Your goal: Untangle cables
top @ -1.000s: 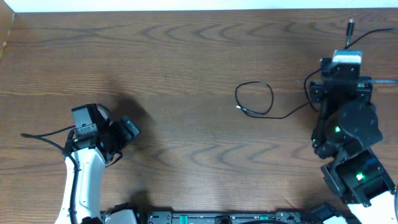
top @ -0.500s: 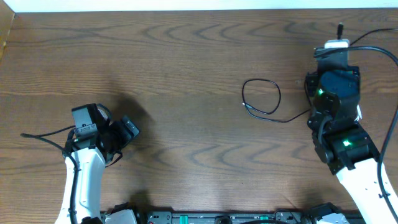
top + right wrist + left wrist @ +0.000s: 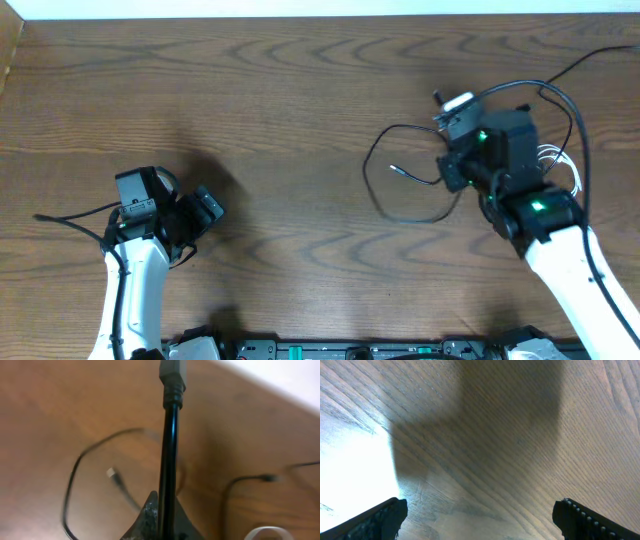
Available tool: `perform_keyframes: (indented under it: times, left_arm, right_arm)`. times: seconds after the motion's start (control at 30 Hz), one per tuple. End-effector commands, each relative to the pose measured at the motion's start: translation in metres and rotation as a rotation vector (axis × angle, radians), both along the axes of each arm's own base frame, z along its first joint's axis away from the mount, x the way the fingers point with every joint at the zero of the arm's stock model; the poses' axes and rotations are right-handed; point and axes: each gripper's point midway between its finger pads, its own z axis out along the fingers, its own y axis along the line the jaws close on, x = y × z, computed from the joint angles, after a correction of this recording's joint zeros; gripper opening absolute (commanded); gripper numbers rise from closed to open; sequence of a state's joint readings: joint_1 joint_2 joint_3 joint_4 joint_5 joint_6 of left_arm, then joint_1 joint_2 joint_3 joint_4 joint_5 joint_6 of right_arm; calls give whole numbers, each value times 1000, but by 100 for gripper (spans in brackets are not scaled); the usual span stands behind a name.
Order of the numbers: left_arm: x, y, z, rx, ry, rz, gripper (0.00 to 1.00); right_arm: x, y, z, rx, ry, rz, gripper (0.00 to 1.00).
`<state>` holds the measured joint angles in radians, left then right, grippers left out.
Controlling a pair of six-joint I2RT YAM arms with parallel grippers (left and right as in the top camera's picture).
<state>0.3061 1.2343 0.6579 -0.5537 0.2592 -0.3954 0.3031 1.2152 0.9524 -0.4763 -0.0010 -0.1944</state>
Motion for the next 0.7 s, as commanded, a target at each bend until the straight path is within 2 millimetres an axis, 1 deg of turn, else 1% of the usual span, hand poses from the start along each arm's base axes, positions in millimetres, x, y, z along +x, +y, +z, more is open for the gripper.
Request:
perform_keyframes:
  times: [0.0,0.1,0.2,0.3,0.37,0.4,0.47,0.5,0.57,0.6,0.67]
  left_arm:
    - [-2,2,-1,9,9,3,99]
    - [-2,2,-2,9,9,3,99]
    - [-2,2,-2,9,9,3,99]
    - [-2,2,-2,9,9,3,99]
    - [-2,2,-2,9,9,3,99]
    - [-2,2,-2,9,9,3,99]
    - [-2,2,-2,9,9,3,99]
    - [-2,2,-2,9,9,3,99]
    - [-2,2,-2,9,9,3,99]
    - [-2,2,-2,9,9,3,99]
    - [-2,2,-2,9,9,3,98]
  right_arm:
    - [-1,17,-21,76,103,47,1]
    - [-1,29,-46,100,183,89,12]
    - [3,30,-69,65,233,111,12]
    - [2,32,-94,25,288,143,12]
    - [1,36,-109,17,323,178,14]
    - [-1,38,-114,15,337,198,15]
    - [-2,40,-125,12,361,221,24]
    - [-1,42,-130,20,371,227,30]
    - [-1,48,-136,42,383,245,35]
    - [-1,54,-139,72,392,267,36]
    - [-4,66,-142,128,406,312,41]
